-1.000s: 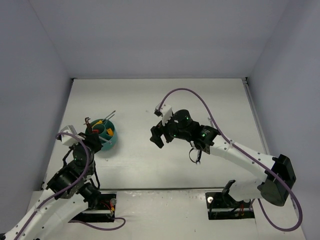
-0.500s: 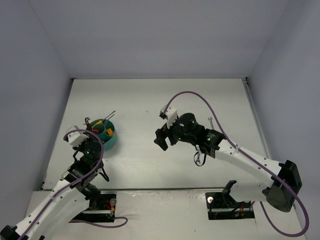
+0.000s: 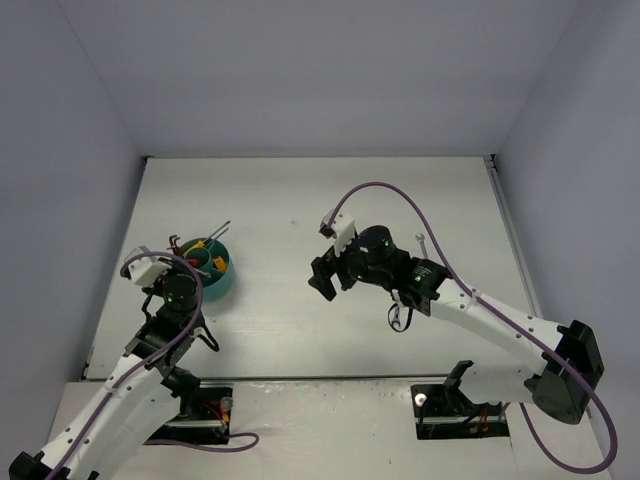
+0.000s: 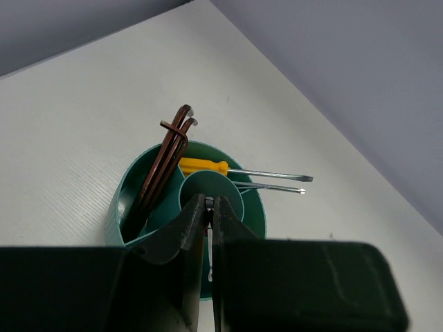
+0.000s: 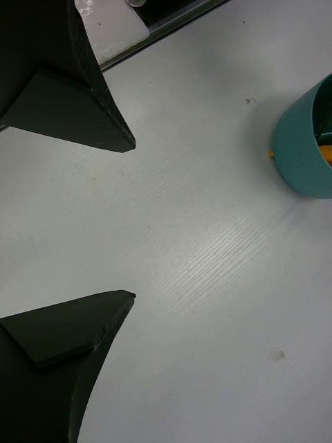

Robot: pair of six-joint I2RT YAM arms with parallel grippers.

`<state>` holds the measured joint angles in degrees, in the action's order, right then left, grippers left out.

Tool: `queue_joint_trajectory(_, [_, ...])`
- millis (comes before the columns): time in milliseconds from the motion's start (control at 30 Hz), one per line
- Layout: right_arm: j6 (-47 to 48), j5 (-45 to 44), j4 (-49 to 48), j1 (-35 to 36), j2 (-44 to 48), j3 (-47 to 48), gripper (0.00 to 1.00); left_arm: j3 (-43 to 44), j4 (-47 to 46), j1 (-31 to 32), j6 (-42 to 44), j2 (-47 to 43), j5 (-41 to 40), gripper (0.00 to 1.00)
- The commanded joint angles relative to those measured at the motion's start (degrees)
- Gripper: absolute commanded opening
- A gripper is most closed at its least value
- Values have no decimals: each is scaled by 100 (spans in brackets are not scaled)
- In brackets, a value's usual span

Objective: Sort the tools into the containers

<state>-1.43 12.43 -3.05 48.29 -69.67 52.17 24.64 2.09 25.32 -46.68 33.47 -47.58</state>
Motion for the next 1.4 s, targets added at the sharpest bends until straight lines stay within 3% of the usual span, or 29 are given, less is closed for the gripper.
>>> queue_joint_trajectory(0, [23,14,-442,-71,111,6,79,74,-589,-54,42,180,111,0])
queue_joint_trajectory(233, [-8,23,-462,-83,133,-56,79,-232,-976,-62,296,309,277,0])
queue_joint_trajectory(333, [-15,23,-483,-78,115,-77,79,-775,-2068,-76,569,240,587,0])
queue_joint_trajectory(400, [-22,30,-480,-88,118,-78,79,-1005,-2326,-80,563,170,719,0])
queue_joint_trajectory(533, [-41,23,-477,-83,190,-110,79,-980,-2224,-80,868,108,777,0])
queue_joint_trajectory(767, [-15,32,-477,-163,85,-92,79,-778,-1264,-62,834,-271,592,0])
queue_joint_trajectory(1367, [-22,189,-478,-301,129,-52,79,-733,-985,-71,826,-24,435,0])
